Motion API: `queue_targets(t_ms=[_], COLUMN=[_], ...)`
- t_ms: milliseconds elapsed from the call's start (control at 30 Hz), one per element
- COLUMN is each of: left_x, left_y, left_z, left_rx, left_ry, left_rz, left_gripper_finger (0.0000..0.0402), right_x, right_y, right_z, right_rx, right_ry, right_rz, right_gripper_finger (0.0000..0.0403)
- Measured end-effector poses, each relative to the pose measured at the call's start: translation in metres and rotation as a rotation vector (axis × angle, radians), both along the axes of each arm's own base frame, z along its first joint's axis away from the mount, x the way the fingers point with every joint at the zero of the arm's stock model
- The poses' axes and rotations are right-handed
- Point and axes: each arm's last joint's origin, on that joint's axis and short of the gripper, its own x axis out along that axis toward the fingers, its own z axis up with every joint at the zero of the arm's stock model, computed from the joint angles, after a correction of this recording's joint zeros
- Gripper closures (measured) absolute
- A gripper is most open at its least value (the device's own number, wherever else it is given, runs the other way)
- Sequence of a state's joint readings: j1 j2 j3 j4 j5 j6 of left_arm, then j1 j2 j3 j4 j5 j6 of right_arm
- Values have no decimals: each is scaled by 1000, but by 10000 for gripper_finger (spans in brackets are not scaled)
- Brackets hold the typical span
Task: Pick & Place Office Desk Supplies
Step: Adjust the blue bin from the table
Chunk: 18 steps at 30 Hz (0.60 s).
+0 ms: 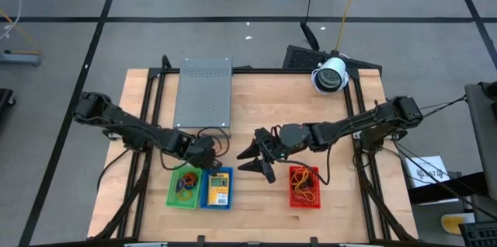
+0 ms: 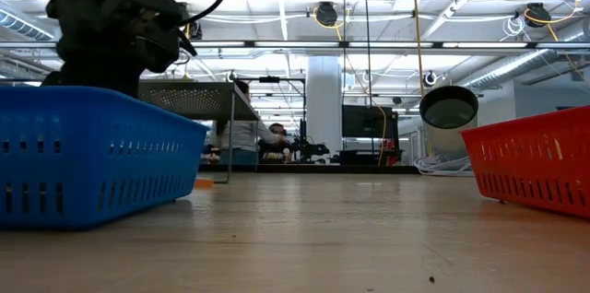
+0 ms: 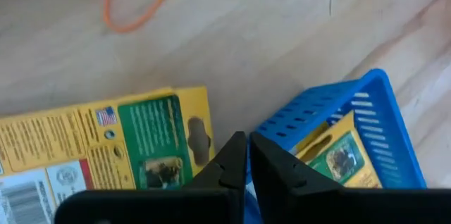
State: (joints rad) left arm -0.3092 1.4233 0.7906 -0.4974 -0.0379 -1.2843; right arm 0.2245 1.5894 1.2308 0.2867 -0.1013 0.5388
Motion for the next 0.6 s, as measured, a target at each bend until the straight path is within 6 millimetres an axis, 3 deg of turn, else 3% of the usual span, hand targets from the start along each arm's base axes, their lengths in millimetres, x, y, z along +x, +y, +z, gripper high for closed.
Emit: queue_targets(t_ms=[300, 600], left_x=[-4, 0], left_y=[-17, -27], left_z=[-2, 2], left_rx=[-48, -76], left_ry=[22, -62], left_rz=[-64, -59], left_gripper_finger=[376, 376], right_x=[0, 0], right_y=[0, 0], right_z=[0, 0], right_rx=[0, 0], right_ry=[0, -1], right_rz=[0, 0], right_gripper_finger=[222, 222])
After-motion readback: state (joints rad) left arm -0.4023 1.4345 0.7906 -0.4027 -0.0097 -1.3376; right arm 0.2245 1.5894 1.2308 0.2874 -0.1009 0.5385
